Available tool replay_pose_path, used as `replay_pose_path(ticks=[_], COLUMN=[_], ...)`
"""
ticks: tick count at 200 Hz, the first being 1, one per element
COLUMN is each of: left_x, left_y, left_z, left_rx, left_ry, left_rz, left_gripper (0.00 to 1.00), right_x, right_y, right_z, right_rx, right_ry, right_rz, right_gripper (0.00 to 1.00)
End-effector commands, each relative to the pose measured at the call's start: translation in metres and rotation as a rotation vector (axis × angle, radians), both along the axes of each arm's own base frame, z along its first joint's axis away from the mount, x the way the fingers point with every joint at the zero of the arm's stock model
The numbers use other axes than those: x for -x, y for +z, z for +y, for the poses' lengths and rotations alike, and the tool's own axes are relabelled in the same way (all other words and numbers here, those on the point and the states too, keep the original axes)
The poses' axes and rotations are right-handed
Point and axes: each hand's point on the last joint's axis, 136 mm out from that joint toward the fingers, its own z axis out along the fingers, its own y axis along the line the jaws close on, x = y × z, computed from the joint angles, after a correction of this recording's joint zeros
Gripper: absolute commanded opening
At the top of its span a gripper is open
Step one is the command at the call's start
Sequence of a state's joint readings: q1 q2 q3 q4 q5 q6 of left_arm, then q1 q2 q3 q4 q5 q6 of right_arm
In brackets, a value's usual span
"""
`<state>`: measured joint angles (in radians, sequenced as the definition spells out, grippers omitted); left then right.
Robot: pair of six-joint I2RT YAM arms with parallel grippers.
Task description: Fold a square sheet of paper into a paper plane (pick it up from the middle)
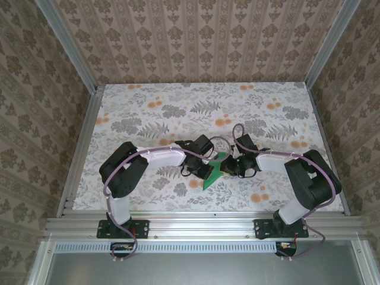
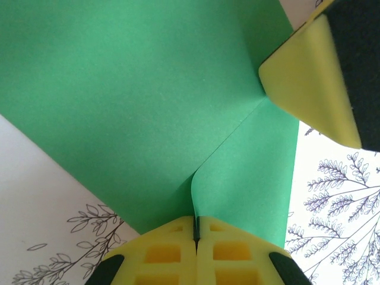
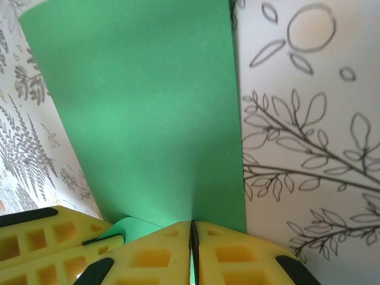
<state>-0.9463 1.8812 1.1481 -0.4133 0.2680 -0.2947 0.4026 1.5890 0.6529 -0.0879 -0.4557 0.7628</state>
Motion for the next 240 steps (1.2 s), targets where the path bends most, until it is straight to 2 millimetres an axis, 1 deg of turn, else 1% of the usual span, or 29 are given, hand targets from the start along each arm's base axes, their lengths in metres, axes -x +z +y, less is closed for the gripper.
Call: replay_pose_path(ticks=[1,19,30,54,75,82,121,155,179,190,216,230,240], left_x=[0.006,0.007,0.006,0.006,0.005,0.005,0.004,0.005,0.005,0.005,0.004,0.004,0.004], left_y=[-0.021,-0.022,-0.021,-0.019,-0.018,-0.018,-0.02,-0.02,-0.021,-0.022,-0.023,-0.023,-0.023], left_z=[0.021,0.021,0.022,0.023,0.023,0.023,0.024,0.025,0.027,0.028,0.03,0.029,0.029], left_rx=[-0.1,-0.102,-0.104,-0.107,-0.109,-0.11,-0.114,-0.116,-0.121,-0.121,-0.129,-0.128,-0.126], left_ry=[0.02,0.021,0.022,0.027,0.029,0.03,0.036,0.044,0.05,0.052,0.062,0.063,0.065], left_rz=[0.01,0.011,0.008,0.004,-0.002,-0.002,0.0,-0.004,-0.006,-0.006,-0.013,-0.014,-0.014], left_gripper=[0.0,0.0,0.0,0.0,0.0,0.0,0.0,0.0,0.0,0.0,0.0,0.0,0.0], right_x=[0.009,0.01,0.008,0.001,-0.002,-0.002,0.004,0.004,0.005,0.004,0.003,0.004,0.008], right_y=[-0.023,-0.021,-0.013,0.016,0.027,0.026,0.0,-0.017,-0.02,-0.015,0.015,0.03,0.034], right_z=[-0.015,-0.015,-0.013,-0.008,-0.002,-0.003,-0.009,-0.015,-0.016,-0.016,-0.011,-0.004,0.002], right_rx=[0.075,0.074,0.047,-0.009,-0.052,-0.049,-0.007,0.034,0.043,0.036,-0.009,-0.066,-0.101], right_ry=[-0.014,-0.004,-0.002,-0.001,0.006,0.001,-0.017,-0.025,-0.024,-0.022,-0.023,-0.027,-0.032], right_rz=[0.051,0.05,0.035,-0.036,-0.054,-0.052,-0.002,0.012,0.023,0.017,-0.042,-0.072,-0.077], right_gripper=[0.12,0.12,0.12,0.13,0.13,0.12,0.12,0.11,0.11,0.11,0.12,0.12,0.12])
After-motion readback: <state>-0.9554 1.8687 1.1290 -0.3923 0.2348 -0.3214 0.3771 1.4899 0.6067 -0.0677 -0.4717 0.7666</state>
